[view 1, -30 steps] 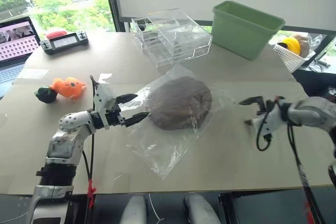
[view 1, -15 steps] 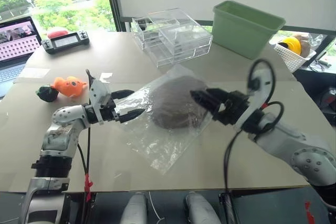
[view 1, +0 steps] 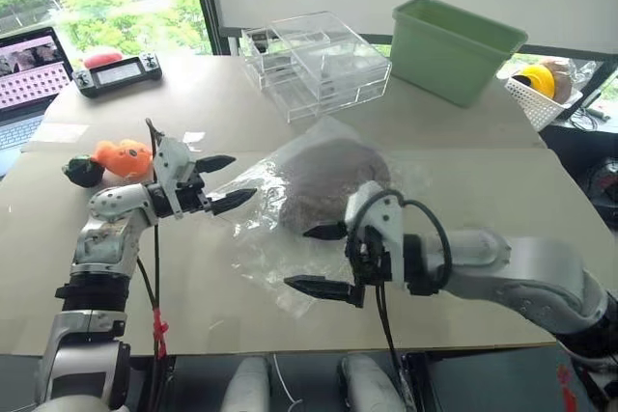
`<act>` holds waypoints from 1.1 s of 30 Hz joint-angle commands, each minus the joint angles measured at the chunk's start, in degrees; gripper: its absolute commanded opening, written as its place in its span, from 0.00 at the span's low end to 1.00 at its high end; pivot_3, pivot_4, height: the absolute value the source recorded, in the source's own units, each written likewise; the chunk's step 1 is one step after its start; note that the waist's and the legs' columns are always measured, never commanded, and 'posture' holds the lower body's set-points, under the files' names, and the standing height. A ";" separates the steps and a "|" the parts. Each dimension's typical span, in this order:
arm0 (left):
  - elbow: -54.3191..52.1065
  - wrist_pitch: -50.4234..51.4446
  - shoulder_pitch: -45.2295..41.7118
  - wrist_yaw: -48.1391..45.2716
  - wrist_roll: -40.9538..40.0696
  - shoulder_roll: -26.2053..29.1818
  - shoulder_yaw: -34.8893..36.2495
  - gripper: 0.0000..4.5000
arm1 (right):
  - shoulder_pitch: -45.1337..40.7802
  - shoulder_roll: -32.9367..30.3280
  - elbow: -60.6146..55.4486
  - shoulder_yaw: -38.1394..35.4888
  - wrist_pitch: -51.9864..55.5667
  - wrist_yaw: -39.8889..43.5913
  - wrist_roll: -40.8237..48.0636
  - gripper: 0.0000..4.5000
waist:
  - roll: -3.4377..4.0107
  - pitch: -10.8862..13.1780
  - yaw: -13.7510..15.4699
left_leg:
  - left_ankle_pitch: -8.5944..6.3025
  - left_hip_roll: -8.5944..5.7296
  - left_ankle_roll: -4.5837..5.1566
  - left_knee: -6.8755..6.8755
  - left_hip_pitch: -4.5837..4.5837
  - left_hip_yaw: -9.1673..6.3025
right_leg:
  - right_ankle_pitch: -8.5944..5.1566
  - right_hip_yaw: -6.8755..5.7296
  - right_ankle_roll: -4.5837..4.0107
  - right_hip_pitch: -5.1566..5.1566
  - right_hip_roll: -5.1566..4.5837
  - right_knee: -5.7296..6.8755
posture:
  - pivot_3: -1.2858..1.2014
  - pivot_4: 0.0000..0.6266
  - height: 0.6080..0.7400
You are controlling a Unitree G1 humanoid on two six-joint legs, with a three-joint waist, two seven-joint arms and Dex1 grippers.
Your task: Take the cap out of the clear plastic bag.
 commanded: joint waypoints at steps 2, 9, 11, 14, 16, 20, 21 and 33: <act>-4.11 -0.04 -0.12 -1.32 -1.18 1.36 1.33 1.00 | -4.77 8.41 6.39 3.56 5.67 1.81 -6.48 0.98 | 0.00 0.00 0.08 | 0.00 -0.03 0.00 -0.01 -0.17 0.00 | 0.00 0.01 -0.03 -0.24 -0.01 0.20 | 0.52 0.24 0.96; -9.10 12.44 1.36 -15.18 -7.52 12.79 1.98 1.00 | -5.37 13.58 8.57 2.92 11.36 2.21 -12.21 0.98 | 0.01 0.01 0.22 | 0.01 -0.08 -0.01 0.07 -0.31 -0.01 | 0.00 -0.02 -0.04 -0.45 -0.07 0.40 | 0.52 0.24 0.96; -10.64 18.79 6.19 -22.97 -10.31 21.54 3.53 1.00 | -5.65 14.23 8.86 3.08 12.51 0.95 -15.24 0.98 | 0.00 0.01 -0.43 | 0.01 -0.04 -0.01 0.07 -0.24 -0.01 | -0.02 -0.03 -0.04 -0.41 -0.04 0.42 | 0.52 0.24 0.96; -14.58 22.25 16.20 -29.34 -14.87 29.58 6.51 1.00 | -6.07 14.60 8.80 3.06 14.08 -0.24 -19.16 0.98 | 0.04 0.04 -1.75 | 0.01 0.00 -0.01 -0.07 -0.16 0.09 | -0.09 0.06 -0.14 -0.49 -0.03 0.48 | 0.52 0.24 0.96; -17.12 22.03 21.68 -30.07 -16.31 31.34 9.42 1.00 | -5.97 14.61 8.34 3.36 15.08 -0.64 -21.37 0.98 | 0.09 0.07 -1.73 | 0.01 0.04 -0.01 -0.12 -0.18 0.07 | -0.18 -0.01 -0.25 -0.59 -0.03 0.57 | 0.52 0.24 0.96; -22.91 20.07 29.52 -27.57 -16.58 28.29 15.95 1.00 | -5.77 13.43 7.79 5.25 16.84 -2.06 -27.69 0.98 | 0.11 0.08 -0.81 | 0.01 0.17 -0.01 -0.11 -0.22 0.05 | -0.24 -0.10 -0.33 -0.71 0.07 0.71 | 0.52 0.24 0.96; -24.22 19.90 30.56 -26.97 -16.74 27.68 16.72 1.00 | -5.57 13.54 7.66 5.20 17.00 -1.74 -28.40 0.98 | 0.10 0.08 -0.71 | 0.01 0.17 -0.02 -0.09 -0.22 0.06 | -0.24 -0.10 -0.33 -0.70 0.07 0.72 | 0.52 0.24 0.96; -29.86 18.65 35.24 -20.77 -15.78 23.07 17.60 1.00 | -4.55 26.70 10.51 -13.12 25.64 3.47 -15.90 0.98 | 0.07 0.06 -1.00 | 0.01 0.30 -0.02 -0.11 -0.19 0.13 | -0.22 -0.05 -0.38 -0.72 0.21 0.74 | 0.52 0.24 0.96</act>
